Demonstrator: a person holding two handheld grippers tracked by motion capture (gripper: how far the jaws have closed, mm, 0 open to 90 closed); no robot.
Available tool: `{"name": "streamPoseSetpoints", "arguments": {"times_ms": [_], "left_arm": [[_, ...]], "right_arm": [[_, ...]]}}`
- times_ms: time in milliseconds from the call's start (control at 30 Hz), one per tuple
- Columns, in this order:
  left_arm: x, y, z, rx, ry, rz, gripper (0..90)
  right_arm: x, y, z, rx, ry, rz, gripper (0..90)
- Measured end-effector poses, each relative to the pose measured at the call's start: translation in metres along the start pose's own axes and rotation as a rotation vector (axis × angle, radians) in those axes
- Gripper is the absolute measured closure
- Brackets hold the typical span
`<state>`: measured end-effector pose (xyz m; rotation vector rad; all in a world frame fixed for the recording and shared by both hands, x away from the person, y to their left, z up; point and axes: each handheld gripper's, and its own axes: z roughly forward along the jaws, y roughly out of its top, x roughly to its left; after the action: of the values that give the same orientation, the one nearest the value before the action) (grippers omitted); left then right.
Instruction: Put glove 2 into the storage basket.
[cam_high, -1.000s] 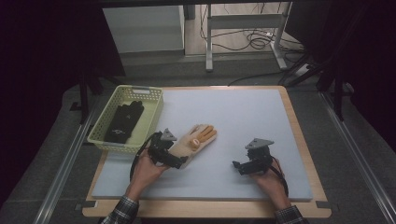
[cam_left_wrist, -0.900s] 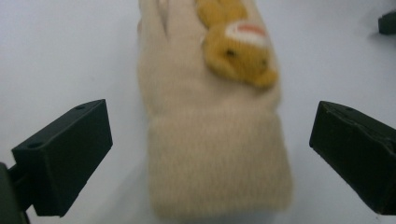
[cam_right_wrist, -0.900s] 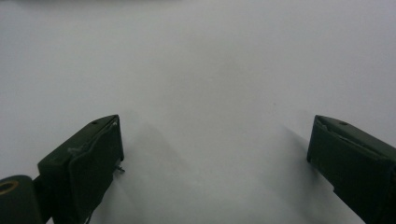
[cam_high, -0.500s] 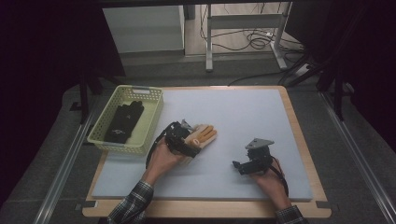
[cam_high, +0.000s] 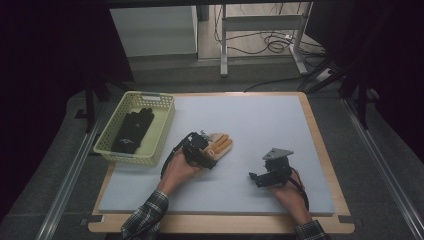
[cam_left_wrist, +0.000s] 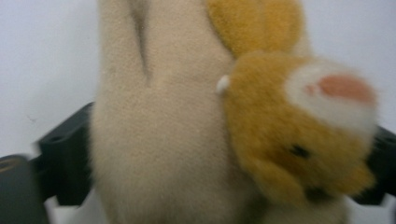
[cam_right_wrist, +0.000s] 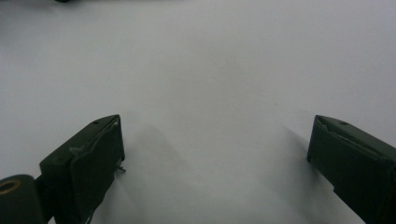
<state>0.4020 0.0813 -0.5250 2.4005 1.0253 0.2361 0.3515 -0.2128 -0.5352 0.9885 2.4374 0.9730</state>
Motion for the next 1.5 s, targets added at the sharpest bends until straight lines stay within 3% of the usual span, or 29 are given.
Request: {"name": "streamPoseSetpoints", "arguments": {"times_ms": [100, 167, 367, 667, 933, 1200, 1500], "left_arm": [[0.001, 0.000, -0.003, -0.006, 0.002, -0.009, 30.0], [0.006, -0.001, -0.007, -0.015, 0.014, -0.040, 40.6], [0.009, -0.002, -0.010, -0.025, -0.011, -0.076, 57.2], [0.013, 0.004, -0.024, -0.044, -0.007, -0.090, 59.6], [0.027, 0.016, -0.059, -0.085, 0.037, -0.107, 59.2], [0.054, 0.022, -0.102, -0.124, 0.089, -0.167, 59.0], [0.097, 0.012, -0.147, -0.156, 0.203, -0.243, 58.7]], "right_arm": [[0.000, 0.000, 0.000, 0.000, 0.000, 0.000, 3.6], [0.000, 0.000, 0.000, 0.000, 0.000, 0.000, 3.6], [0.000, 0.000, 0.000, 0.000, -0.001, -0.001, 3.6], [0.000, 0.000, 0.000, 0.000, 0.000, -0.002, 3.6], [0.000, 0.000, 0.000, -0.001, 0.000, -0.003, 3.6], [0.000, 0.000, 0.000, -0.002, 0.000, -0.004, 3.7], [0.000, 0.000, 0.000, -0.004, 0.000, -0.003, 3.7]]}}
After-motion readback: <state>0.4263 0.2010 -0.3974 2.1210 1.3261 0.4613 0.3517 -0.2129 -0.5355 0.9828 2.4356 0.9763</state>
